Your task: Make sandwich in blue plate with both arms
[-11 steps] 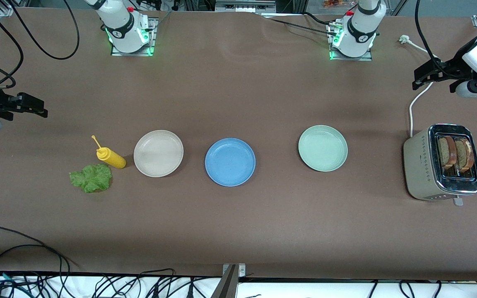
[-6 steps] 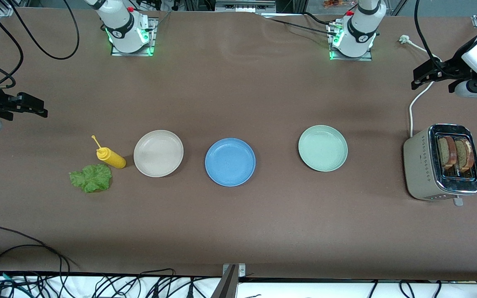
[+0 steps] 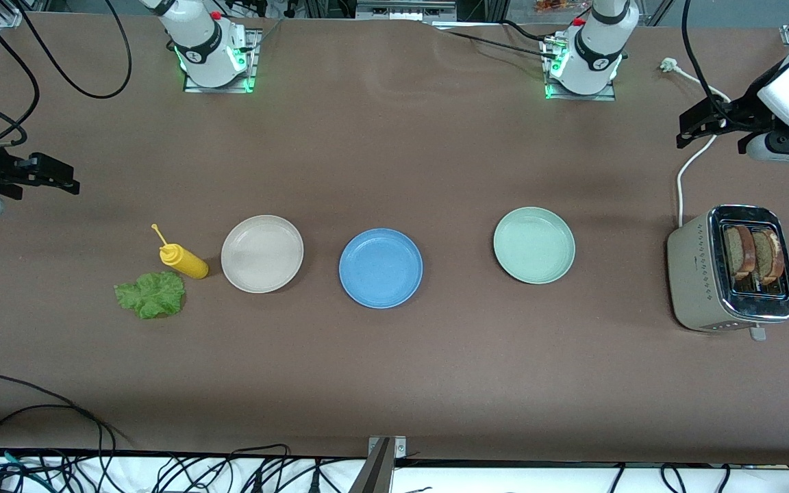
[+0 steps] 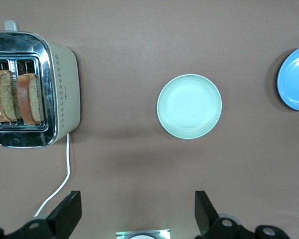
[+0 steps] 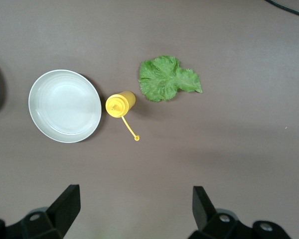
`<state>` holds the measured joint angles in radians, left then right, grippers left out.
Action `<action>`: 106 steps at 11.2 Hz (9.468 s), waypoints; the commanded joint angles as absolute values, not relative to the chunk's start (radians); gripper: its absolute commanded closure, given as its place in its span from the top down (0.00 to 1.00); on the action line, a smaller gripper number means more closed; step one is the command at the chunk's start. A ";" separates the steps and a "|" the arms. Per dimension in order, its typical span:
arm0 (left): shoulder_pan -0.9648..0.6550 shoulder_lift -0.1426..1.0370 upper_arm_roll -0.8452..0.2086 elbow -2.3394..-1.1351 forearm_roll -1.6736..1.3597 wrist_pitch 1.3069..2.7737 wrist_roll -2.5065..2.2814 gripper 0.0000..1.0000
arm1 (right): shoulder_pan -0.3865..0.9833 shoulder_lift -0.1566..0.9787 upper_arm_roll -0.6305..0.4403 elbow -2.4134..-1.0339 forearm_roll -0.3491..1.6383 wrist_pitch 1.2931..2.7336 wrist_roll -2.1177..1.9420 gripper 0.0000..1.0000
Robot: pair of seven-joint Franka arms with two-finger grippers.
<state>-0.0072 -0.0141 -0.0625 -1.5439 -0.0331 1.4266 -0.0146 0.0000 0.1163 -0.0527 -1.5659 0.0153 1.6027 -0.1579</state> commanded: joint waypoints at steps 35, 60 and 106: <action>0.035 0.437 0.218 -1.529 0.038 1.798 0.304 0.96 | 0.005 0.107 -0.040 -1.577 0.012 1.614 -0.150 1.00; 0.025 0.361 0.210 -1.499 0.046 1.782 0.345 0.00 | 0.005 0.107 -0.040 -1.578 0.012 1.614 -0.150 1.00; -0.135 0.925 -0.664 -1.289 -0.207 2.304 -0.472 0.00 | 0.008 0.112 -0.040 -1.580 0.009 1.620 -0.150 1.00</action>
